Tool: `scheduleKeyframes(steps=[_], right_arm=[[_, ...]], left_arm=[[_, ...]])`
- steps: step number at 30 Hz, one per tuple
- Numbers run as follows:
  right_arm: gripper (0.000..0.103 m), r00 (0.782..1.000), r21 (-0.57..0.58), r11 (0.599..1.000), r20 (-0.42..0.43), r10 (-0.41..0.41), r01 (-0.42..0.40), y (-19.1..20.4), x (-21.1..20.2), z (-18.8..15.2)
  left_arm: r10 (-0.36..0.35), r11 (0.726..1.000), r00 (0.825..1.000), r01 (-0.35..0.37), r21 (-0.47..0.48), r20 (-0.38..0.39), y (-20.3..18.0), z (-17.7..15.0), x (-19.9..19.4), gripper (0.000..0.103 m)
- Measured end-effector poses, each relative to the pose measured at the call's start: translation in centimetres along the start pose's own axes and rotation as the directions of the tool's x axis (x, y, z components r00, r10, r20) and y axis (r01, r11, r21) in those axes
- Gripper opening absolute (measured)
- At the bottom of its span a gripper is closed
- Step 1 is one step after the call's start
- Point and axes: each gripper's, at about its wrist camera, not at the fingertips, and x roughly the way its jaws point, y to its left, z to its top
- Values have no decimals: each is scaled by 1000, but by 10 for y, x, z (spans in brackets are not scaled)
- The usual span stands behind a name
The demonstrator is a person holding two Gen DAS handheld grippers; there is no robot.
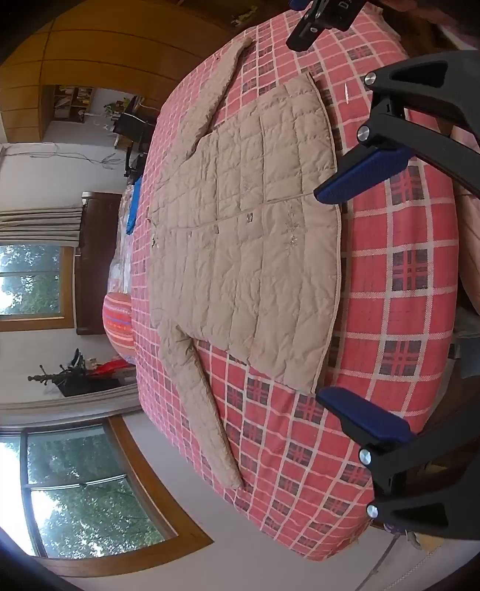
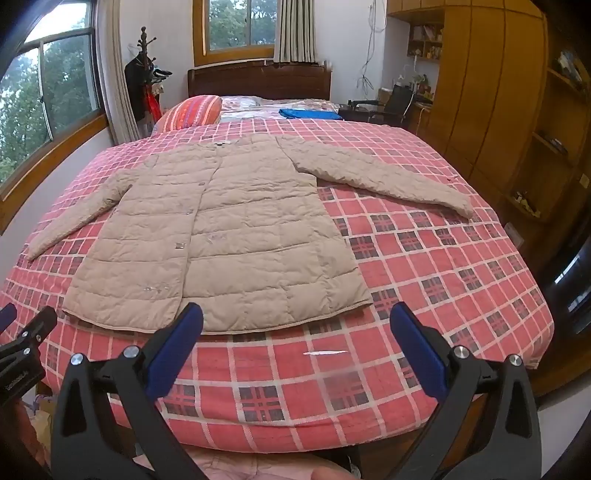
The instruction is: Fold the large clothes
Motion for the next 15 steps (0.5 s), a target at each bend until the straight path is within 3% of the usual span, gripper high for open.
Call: scheduleKeyframes(steps=[15], right_arm=[[101, 1000, 5, 1000, 3, 10, -10, -1, 0, 0]], left_arm=[[15, 1000, 1000, -15, -1, 14, 2, -1, 0, 99]])
